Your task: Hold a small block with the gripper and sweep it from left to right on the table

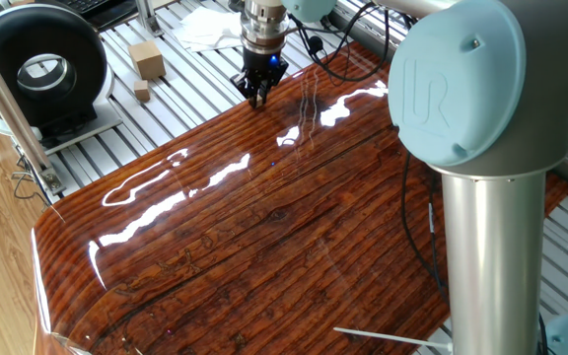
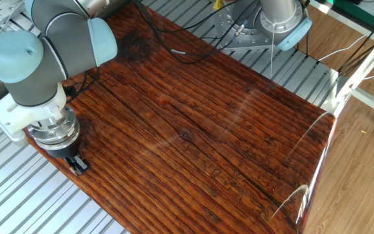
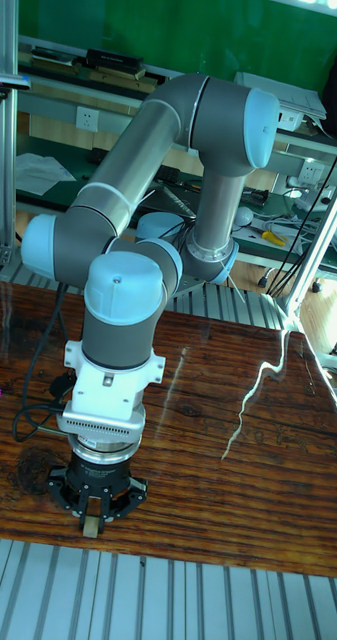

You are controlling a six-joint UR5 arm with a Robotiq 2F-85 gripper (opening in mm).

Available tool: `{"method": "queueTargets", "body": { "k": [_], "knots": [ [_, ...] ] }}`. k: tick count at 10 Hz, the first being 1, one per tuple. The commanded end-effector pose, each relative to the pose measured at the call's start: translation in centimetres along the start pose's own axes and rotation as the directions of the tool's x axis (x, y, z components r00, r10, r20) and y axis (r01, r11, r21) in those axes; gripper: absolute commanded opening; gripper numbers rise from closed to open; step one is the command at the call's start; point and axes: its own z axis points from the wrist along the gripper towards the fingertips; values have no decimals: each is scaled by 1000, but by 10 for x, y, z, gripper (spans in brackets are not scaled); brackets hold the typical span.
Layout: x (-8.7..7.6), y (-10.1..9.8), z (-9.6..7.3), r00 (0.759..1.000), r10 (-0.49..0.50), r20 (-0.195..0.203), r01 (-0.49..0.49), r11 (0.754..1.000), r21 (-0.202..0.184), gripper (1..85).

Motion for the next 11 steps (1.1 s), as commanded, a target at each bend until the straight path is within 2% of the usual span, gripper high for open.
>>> {"method": "queueTargets", "body": {
  "k": [1,11],
  "knots": [
    [-1,2,-3,1000,9,3,-9,1000,-12,10],
    [1,2,-3,1000,11,-6,-11,1000,-13,10]
  ]
}}
